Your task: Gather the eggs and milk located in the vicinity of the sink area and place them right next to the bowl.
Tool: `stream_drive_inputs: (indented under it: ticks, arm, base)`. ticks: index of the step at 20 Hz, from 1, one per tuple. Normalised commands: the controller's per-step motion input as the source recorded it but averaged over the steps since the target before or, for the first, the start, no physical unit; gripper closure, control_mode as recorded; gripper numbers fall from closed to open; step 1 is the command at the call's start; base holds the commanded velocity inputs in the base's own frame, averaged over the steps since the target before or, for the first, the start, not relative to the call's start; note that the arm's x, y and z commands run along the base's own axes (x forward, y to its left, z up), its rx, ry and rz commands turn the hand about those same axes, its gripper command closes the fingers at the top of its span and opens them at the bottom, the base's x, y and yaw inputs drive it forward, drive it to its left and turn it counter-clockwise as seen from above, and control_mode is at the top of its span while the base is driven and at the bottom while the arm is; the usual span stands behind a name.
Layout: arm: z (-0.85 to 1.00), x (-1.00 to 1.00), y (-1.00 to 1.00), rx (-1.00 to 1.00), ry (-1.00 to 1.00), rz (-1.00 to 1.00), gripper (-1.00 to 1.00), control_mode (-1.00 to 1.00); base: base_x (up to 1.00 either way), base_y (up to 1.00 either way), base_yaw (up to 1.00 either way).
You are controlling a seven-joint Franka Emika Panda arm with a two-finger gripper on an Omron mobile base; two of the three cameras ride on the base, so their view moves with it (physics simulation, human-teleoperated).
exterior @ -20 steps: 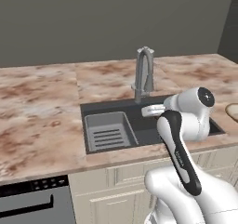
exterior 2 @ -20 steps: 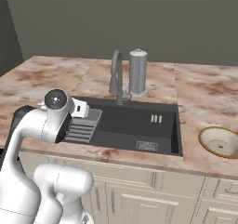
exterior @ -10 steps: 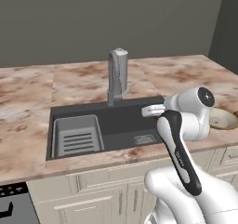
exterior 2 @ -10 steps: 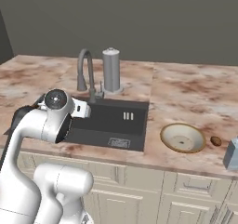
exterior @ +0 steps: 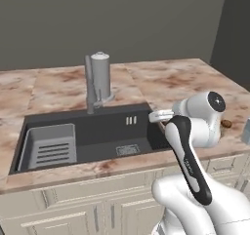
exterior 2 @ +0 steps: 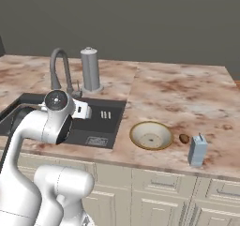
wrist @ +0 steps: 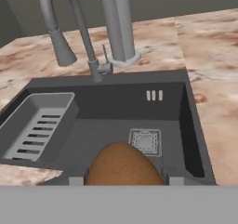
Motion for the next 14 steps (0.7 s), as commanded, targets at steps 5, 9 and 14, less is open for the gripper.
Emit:
stream_drive_inputs:
  ticks: [5, 9, 14]
  arm:
    - [0.0, 0.0, 0.0, 0.0, 0.0, 0.0, 1.0, 1.0]
    - [0.0, 0.0, 0.0, 0.0, 0.0, 0.0, 1.0, 1.0]
    - [0.0, 0.0, 0.0, 0.0, 0.0, 0.0, 1.0, 1.0]
  base:
    - [0.05, -0.58, 0.0]
    - [0.06, -0.56, 0.0]
    - [0.09, -0.52, 0.0]
